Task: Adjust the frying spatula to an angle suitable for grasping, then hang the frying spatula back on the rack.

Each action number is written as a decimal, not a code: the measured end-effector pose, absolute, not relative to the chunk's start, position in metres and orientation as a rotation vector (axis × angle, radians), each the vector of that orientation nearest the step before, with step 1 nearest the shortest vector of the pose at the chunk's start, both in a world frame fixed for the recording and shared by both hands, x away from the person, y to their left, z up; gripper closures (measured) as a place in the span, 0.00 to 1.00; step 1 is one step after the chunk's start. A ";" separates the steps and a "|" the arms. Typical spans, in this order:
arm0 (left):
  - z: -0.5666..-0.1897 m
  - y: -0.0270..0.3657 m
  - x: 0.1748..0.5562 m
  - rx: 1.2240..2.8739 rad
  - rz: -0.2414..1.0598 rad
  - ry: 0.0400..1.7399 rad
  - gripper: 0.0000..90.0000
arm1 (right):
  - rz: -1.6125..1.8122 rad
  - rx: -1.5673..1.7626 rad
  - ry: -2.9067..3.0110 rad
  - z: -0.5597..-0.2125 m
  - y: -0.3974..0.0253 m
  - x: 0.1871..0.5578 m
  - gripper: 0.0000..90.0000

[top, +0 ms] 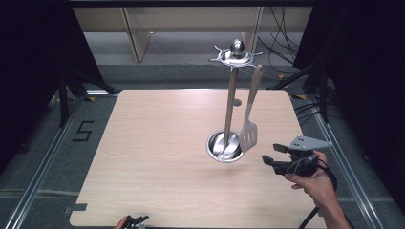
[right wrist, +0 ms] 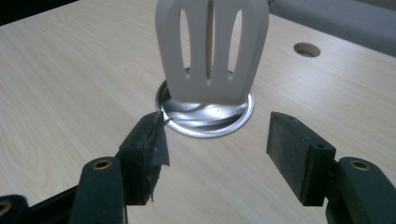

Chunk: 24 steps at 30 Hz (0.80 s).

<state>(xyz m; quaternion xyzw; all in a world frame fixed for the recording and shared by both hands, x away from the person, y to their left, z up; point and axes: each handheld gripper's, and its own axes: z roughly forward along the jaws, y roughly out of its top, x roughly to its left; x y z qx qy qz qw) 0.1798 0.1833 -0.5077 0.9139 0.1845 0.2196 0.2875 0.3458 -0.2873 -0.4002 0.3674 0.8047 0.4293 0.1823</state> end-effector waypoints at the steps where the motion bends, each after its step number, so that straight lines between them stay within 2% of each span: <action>1: -0.508 0.183 0.180 2.438 0.589 0.491 0.17 | 1.199 1.039 2.277 -0.402 -0.287 0.345 0.42; 8: -0.507 0.184 0.178 2.440 0.591 0.478 0.17 | 1.183 1.063 2.290 -0.416 -0.286 0.340 0.42; 24: -0.508 0.184 0.179 2.442 0.583 0.488 0.17 | 1.166 1.027 2.328 -0.422 -0.281 0.339 0.41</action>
